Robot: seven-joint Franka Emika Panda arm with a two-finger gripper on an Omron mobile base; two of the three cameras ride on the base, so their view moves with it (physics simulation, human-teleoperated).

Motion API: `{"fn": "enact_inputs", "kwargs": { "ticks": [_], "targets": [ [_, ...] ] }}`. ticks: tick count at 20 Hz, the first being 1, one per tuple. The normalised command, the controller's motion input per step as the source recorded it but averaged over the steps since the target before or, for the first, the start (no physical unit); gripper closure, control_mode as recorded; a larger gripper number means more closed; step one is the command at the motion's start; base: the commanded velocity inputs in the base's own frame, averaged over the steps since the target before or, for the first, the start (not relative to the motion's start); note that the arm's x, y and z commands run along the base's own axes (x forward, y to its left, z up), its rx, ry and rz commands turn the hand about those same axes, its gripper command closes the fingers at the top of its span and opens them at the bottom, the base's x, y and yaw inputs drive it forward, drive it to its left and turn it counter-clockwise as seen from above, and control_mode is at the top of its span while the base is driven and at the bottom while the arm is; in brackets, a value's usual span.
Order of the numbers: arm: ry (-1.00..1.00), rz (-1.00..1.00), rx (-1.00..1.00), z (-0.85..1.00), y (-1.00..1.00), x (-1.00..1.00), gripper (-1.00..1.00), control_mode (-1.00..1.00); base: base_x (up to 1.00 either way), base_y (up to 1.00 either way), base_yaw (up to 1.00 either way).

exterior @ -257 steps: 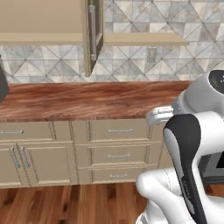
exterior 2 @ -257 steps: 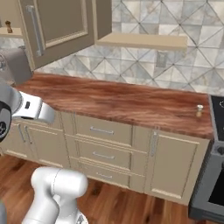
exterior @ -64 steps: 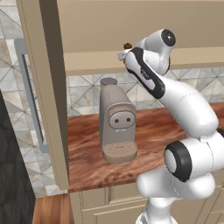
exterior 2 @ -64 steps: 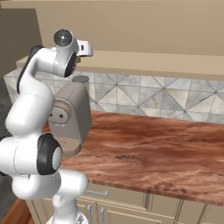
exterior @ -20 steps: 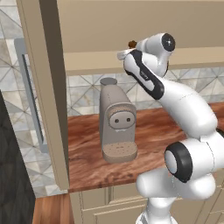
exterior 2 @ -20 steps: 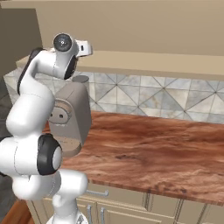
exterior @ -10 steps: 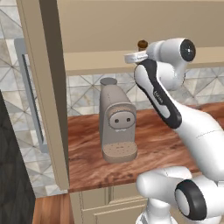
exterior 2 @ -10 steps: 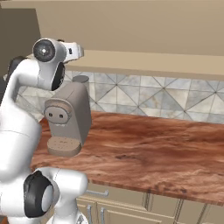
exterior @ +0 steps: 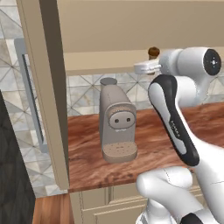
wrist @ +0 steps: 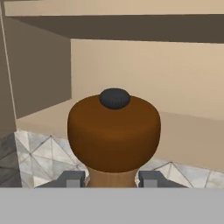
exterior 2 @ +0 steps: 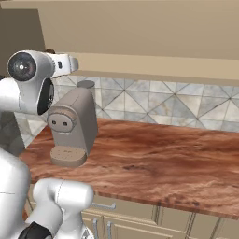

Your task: Take 2 condiments from the cabinet and move them on the counter near the stove.Make sure the condiments are lined up with each other, next to each other.

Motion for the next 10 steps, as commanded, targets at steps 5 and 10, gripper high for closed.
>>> {"fn": "enact_inputs", "kwargs": {
  "ticks": [5, 10],
  "targets": [
    [0.00, 0.00, 0.00, 0.00, -0.14, -0.43, 1.00, -1.00, 0.00, 0.00, 0.00],
    [0.00, 0.02, 0.00, -0.01, -0.23, -0.22, 1.00, -1.00, 0.00, 0.00, 0.00]
  ]
}}
